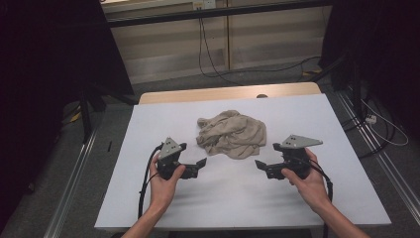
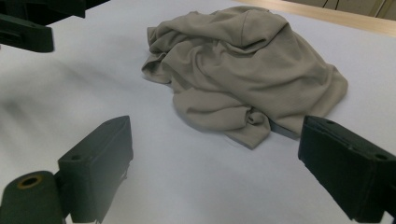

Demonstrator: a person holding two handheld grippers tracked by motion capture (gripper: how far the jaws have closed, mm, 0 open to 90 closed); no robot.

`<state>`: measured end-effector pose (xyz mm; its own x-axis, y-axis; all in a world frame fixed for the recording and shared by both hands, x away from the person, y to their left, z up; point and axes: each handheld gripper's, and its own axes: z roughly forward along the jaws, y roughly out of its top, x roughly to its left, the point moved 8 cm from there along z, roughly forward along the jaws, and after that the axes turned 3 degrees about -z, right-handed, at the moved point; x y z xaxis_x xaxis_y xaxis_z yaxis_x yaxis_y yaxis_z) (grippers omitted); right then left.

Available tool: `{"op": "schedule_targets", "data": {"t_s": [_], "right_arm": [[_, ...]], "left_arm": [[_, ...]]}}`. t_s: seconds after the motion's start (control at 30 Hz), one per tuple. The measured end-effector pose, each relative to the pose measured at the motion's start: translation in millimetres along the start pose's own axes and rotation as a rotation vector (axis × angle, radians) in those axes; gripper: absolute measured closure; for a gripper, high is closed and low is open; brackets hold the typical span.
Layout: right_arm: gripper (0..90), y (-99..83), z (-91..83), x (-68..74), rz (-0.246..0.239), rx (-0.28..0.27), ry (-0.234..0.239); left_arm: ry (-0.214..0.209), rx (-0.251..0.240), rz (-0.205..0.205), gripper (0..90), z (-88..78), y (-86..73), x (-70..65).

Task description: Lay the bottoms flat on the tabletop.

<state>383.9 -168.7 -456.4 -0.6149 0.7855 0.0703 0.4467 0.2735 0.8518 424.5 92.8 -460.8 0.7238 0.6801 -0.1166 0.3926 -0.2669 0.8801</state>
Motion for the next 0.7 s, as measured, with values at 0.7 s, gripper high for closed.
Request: {"op": "schedule_targets", "data": {"t_s": [0.7], "right_arm": [[14.7,32.8,66.0,-1.4,-0.069,0.061,0.029]], "left_arm": [[0.007,0.044,-0.038,6.8,49.5,29.9,28.2]]}}
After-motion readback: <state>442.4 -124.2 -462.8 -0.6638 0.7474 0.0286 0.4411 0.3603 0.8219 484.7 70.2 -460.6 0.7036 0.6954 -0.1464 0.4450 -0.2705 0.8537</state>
